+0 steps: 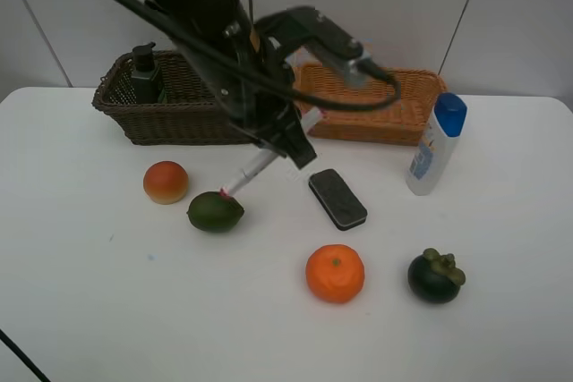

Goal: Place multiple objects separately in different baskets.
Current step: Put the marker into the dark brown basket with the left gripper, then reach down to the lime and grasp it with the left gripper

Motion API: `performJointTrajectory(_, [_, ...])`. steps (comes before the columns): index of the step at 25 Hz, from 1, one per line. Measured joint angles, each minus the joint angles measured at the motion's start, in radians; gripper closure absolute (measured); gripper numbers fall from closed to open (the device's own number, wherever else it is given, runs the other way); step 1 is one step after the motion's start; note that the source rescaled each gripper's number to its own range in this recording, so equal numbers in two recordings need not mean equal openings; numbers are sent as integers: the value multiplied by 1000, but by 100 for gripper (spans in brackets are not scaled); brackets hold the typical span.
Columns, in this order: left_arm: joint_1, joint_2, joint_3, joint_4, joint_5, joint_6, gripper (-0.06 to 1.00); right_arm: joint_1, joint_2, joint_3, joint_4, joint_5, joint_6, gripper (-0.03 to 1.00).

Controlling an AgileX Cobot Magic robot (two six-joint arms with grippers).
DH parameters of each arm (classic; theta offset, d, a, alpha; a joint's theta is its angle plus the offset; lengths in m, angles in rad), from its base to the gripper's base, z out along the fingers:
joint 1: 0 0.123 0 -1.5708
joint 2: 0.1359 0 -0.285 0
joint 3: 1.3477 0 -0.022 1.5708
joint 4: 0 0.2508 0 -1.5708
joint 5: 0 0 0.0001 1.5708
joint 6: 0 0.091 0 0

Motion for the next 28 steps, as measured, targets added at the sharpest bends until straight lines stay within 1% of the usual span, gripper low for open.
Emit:
performJointTrajectory(1, [32,-19,-1,10,-54,-3,94,0,0,0,0,0,0,-3])
performJointTrajectory(5, [205,-11,-3,29,-339,-7,94,0,0,0,0,0,0,-3])
performJointTrajectory(7, [286,26,-3,19,-511,-21,94,0,0,0,0,0,0,-3])
performJointTrajectory(10, [371,96,-3,-16,-714,-70,94,0,0,0,0,0,0,-3])
performJointTrajectory(12, [407,142,-3,-31,-792,-99,94,0,0,0,0,0,0,-3])
performJointTrajectory(13, [421,166,-3,-34,-812,-105,94,0,0,0,0,0,0,-3])
performJointTrajectory(15, [435,205,-3,-37,-820,-101,94,0,0,0,0,0,0,-3])
performJointTrajectory(17, [439,230,-3,-37,-810,-78,93,0,0,0,0,0,0,-3])
performJointTrajectory(18, [439,238,-3,-37,-799,-63,87,0,0,0,0,0,0,-3])
performJointTrajectory(19, [439,244,-3,-37,-791,-47,77,0,0,0,0,0,0,-3])
performJointTrajectory(20, [439,246,-3,-37,-784,-35,59,0,0,0,0,0,0,-3])
performJointTrajectory(21, [439,246,-3,-37,-781,-25,39,0,0,0,0,0,0,-3])
performJointTrajectory(23, [439,246,-3,-37,-781,-19,11,0,0,0,0,0,0,-3])
performJointTrajectory(24, [439,244,-3,-37,-779,-17,3,0,0,0,0,0,0,-3])
performJointTrajectory(25, [439,240,-3,-37,-776,-15,-1,0,0,0,0,0,0,-3])
performJointTrajectory(28, [439,207,-3,-37,-741,-12,-5,0,0,0,0,0,0,-3])
